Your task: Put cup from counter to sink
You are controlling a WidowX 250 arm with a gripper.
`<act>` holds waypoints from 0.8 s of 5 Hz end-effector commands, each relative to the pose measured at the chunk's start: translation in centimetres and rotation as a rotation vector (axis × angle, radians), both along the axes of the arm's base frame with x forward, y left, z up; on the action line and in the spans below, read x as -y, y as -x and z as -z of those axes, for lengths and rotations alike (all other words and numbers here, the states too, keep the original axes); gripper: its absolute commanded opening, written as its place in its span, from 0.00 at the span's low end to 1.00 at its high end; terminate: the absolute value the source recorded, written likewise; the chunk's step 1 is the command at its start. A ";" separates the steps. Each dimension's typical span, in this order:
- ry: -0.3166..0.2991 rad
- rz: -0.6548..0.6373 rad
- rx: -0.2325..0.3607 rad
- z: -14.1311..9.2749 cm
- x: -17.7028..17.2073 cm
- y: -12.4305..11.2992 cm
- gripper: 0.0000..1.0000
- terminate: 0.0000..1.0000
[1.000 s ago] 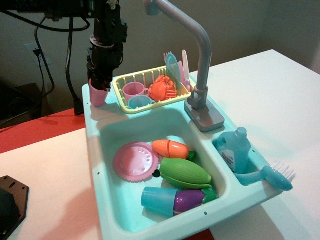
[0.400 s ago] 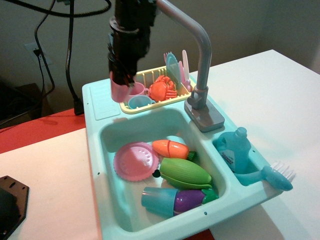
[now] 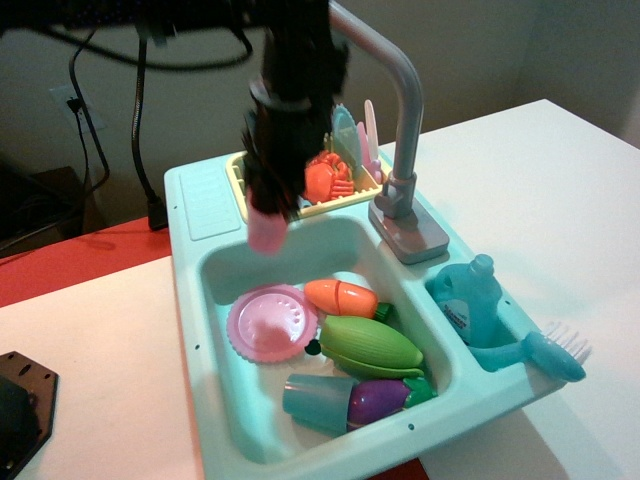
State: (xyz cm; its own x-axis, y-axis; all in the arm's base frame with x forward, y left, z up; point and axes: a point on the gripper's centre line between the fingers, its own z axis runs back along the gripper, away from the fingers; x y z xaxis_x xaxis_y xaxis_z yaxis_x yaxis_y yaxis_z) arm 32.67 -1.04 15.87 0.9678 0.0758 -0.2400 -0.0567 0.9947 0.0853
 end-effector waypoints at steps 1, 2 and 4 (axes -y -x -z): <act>0.163 0.017 0.018 2.4 2.5 -0.5 0.00 0.00; 0.206 0.019 0.000 4.9 2.5 0.1 0.00 0.00; 0.036 0.023 0.018 8.4 -0.5 2.1 0.00 0.00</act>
